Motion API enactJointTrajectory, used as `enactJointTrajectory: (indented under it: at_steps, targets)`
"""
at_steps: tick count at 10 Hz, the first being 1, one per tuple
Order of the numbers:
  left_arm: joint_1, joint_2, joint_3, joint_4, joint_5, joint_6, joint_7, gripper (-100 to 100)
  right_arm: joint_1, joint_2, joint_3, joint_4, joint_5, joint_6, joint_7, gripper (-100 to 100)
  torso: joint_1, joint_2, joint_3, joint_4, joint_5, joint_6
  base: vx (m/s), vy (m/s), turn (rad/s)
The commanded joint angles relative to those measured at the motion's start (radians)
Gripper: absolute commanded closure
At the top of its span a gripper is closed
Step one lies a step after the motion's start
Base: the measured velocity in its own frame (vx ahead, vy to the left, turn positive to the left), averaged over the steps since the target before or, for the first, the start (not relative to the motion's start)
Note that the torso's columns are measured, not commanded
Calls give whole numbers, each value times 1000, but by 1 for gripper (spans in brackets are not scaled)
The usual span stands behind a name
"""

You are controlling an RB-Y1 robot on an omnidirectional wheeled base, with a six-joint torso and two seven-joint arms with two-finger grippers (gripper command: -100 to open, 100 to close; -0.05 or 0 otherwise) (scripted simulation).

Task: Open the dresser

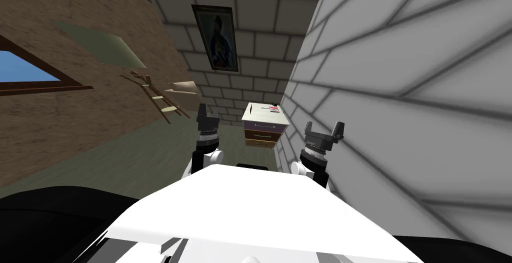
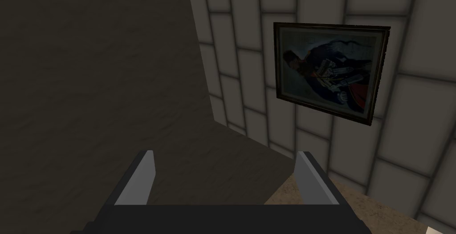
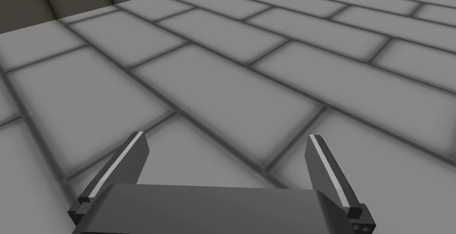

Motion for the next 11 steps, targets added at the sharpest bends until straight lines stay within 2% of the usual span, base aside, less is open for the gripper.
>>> enactJointTrajectory:
  at_steps: [1,9,10,11]
  targets:
    - [0,0,0,0,0,0,0,0,0,0,0,0,0,0,0,0,0,40,-82,41,0,0,0,0,0]
    - [0,0,0,0,0,0,0,0,0,0,0,0,0,0,0,0,0,618,-1234,617,0,0,0,0,0]
    - [0,0,0,0,0,0,0,0,-3,-42,-3,11,3,-9,24,-100,0,691,-1382,691,0,0,18,11,4]
    - [0,0,0,0,0,0,0,0,-6,-73,-7,23,6,-19,48,-100,0,725,-1451,724,0,0,28,20,6]
